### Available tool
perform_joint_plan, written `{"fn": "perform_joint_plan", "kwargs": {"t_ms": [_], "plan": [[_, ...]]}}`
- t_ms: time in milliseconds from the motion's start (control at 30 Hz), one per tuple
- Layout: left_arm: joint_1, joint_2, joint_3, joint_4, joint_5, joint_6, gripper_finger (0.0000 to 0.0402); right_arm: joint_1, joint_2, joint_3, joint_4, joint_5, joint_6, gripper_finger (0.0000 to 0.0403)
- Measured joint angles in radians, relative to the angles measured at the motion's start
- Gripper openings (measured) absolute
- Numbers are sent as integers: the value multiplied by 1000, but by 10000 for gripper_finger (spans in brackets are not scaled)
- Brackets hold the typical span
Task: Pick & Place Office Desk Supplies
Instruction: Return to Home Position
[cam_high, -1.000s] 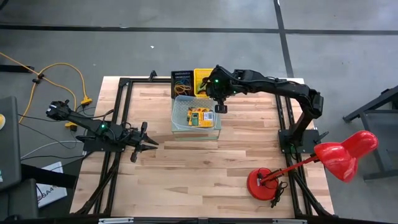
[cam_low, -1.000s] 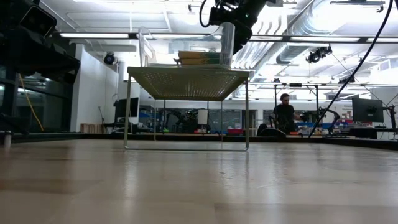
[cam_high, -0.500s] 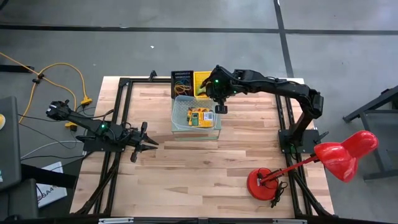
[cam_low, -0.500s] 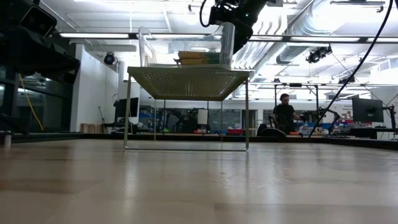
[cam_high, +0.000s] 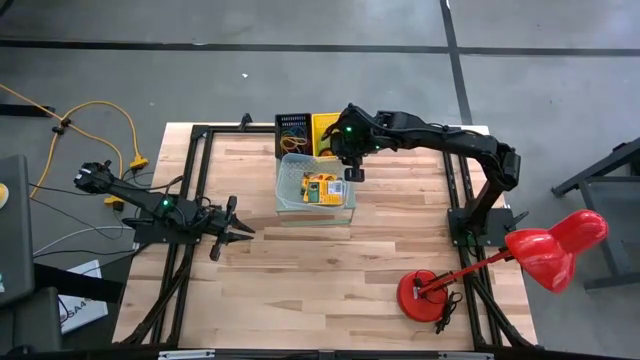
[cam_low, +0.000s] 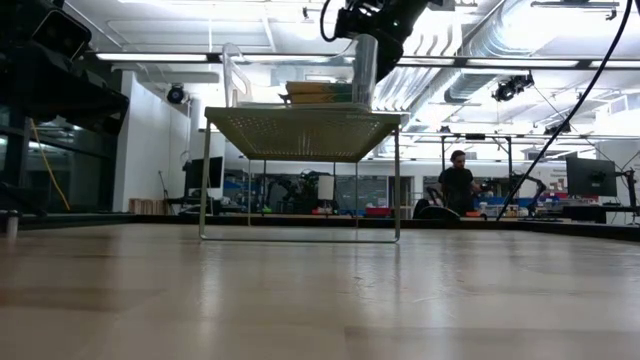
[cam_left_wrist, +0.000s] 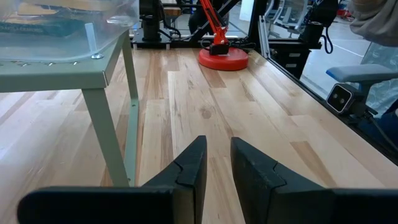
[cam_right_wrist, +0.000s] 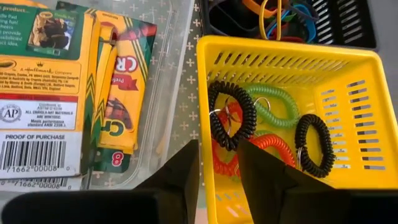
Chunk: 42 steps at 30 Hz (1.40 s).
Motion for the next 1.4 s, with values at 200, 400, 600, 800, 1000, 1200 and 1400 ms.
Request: {"fn": "perform_joint_plan", "kwargs": {"t_ms": [200, 400, 600, 800, 1000, 1200, 1400], "plan": [[0, 0, 0, 0, 0, 0, 68, 1, 0, 0, 9, -1, 0, 96], [0, 0, 0, 0, 0, 0, 68, 0, -32, -1, 11, -9, -4, 100], [0, 0, 0, 0, 0, 0, 68, 0, -70, -1, 18, -2, -6, 98], [0, 0, 0, 0, 0, 0, 68, -12, -76, -1, 1, 56, 11, 97], [0, 0, 0, 0, 0, 0, 68, -4, -141, -1, -31, 135, 55, 97], [0, 0, 0, 0, 0, 0, 68, 36, -208, 0, -195, 112, 218, 97], [0, 0, 0, 0, 0, 0, 68, 92, -219, -13, -356, 76, 416, 97]]}}
